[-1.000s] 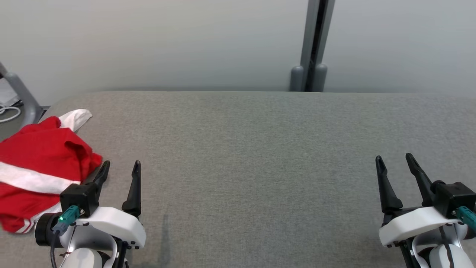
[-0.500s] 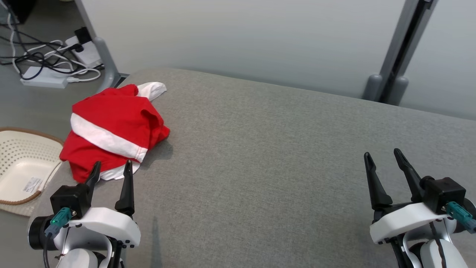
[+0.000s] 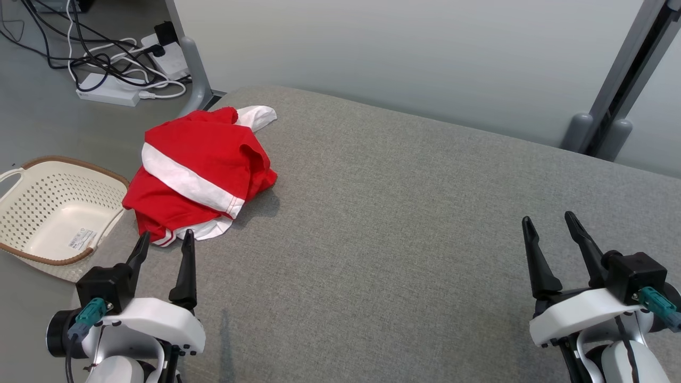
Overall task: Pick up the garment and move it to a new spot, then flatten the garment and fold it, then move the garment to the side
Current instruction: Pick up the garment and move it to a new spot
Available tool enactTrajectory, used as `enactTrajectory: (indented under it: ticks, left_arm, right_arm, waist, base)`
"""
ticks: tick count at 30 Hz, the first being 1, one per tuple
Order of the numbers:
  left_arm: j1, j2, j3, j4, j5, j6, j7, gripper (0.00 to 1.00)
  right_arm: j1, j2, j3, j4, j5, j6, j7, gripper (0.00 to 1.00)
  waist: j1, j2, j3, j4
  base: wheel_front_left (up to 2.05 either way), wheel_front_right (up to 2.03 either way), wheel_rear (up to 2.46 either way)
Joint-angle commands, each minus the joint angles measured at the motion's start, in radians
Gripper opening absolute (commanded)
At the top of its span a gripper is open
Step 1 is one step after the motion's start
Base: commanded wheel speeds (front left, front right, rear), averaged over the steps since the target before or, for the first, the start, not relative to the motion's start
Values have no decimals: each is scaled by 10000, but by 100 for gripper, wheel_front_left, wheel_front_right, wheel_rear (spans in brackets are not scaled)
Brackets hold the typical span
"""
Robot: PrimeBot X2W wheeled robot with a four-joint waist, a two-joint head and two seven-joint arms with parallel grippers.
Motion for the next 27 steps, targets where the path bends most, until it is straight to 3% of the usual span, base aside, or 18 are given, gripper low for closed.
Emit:
enactTrajectory:
  ticks: [1,16,27]
  left_arm:
    - [-123,49,24,54,-56,31,-81,100]
    - [-979,97,-17,-44,-280,-33,-11,100]
    - [-3444,473,300,2039,-1482,-714,1872,100]
  right_arm:
    - [-89,-40,1,16,-33,15,-33,100]
    - [-225,-37,119,-13,-24,15,5,100]
    - [-739,-138,661,-236,-29,15,193,100]
  waist:
    - [0,0,13,6]
    - [0,0,236,-288]
    - [0,0,1169,-1284]
  base:
    - [0,0,0]
    - [0,0,0]
    - [0,0,0]
